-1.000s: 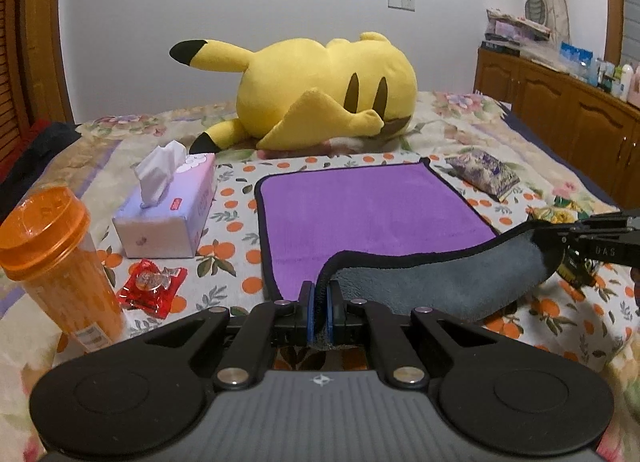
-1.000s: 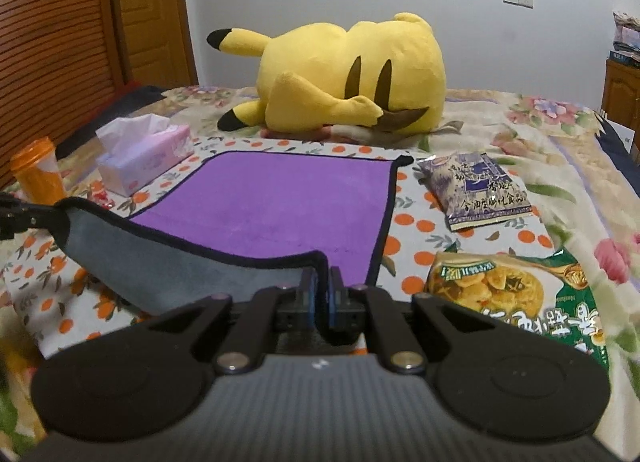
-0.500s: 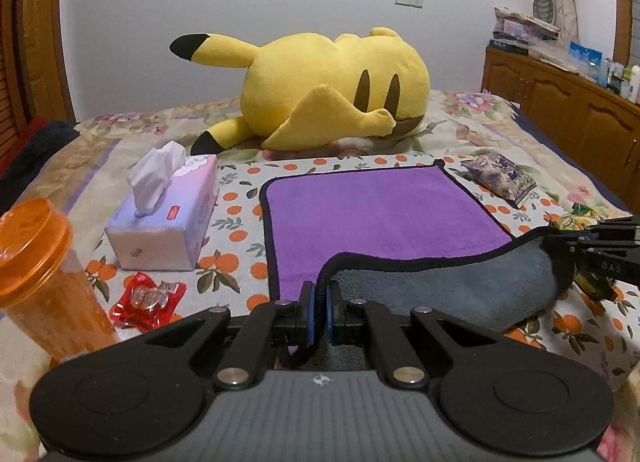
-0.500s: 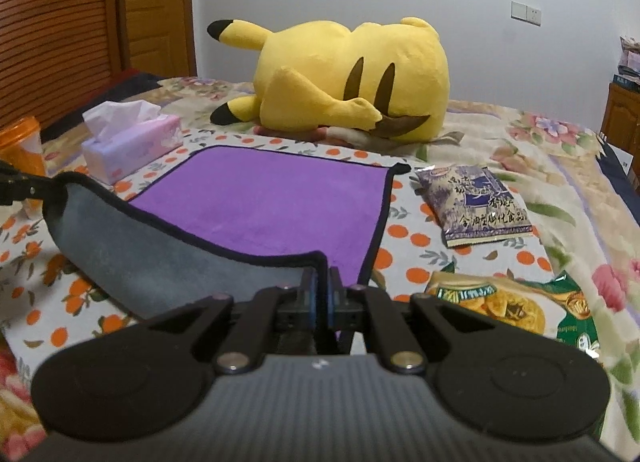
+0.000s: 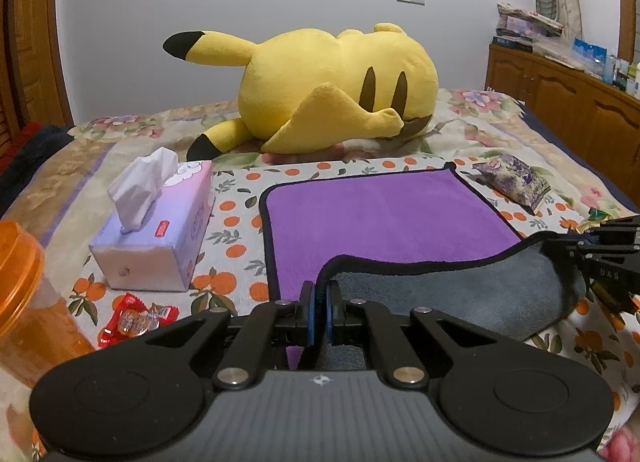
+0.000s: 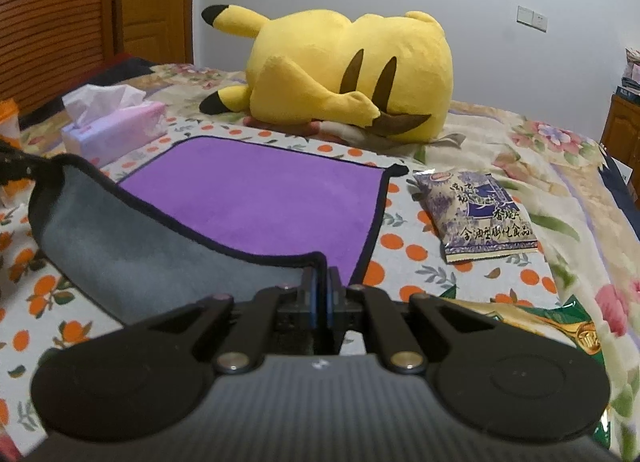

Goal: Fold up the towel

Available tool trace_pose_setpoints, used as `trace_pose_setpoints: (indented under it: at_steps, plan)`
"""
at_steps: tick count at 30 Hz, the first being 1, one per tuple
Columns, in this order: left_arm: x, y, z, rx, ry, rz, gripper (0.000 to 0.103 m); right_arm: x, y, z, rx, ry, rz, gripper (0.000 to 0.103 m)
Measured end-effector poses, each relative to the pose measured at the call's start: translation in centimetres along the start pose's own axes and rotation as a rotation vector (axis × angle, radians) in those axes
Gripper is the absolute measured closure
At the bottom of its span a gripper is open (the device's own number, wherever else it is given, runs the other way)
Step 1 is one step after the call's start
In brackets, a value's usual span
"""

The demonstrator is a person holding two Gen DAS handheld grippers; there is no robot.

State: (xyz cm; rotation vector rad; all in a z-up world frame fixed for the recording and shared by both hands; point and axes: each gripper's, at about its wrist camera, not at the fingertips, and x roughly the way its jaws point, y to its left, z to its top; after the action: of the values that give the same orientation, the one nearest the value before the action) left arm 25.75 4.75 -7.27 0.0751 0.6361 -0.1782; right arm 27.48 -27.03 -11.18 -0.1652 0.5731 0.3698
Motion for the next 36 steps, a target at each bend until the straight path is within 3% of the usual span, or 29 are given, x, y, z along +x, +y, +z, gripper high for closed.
trace_pose_setpoints:
  at_steps: [18,25,36]
  plan:
    - [1.0,0.3,3.8,-0.022,-0.056,0.0,0.097,0.6,-0.1,3.5,-0.063,-0.016,-0.058,0.099]
    - [1.8,0.2,5.3,0.036,-0.071,0.015,0.097,1.3,-0.6,4.8,-0.086,-0.046,-0.065,0.099]
    - [4.1,0.4,7.2,0.047,-0.095,0.044,0.097,3.6,-0.6,7.5,-0.147,-0.069,-0.096,0.099]
